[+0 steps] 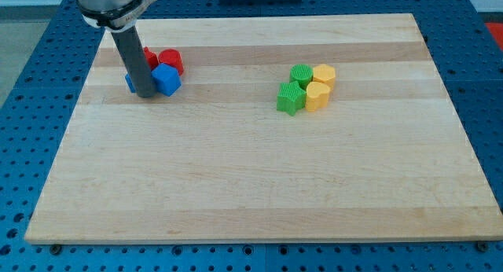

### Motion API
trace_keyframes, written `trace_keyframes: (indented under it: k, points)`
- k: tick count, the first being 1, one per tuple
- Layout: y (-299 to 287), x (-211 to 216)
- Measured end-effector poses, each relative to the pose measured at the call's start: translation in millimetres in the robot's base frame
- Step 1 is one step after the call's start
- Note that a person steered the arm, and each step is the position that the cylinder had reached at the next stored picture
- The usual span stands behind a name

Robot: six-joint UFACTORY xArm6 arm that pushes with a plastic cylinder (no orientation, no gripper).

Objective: Move the yellow heart to the top center

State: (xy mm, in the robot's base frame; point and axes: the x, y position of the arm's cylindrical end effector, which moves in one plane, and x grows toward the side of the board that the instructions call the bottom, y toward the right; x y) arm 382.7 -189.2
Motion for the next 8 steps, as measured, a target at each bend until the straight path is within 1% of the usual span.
trace_keyframes:
  k: [1,2,3,4,5,6,7,8]
  points:
    - [0,6]
    - [-1,42]
    - [-8,55]
    - [12,41]
    - [54,23]
    - [99,23]
    - [98,26]
    - [52,35]
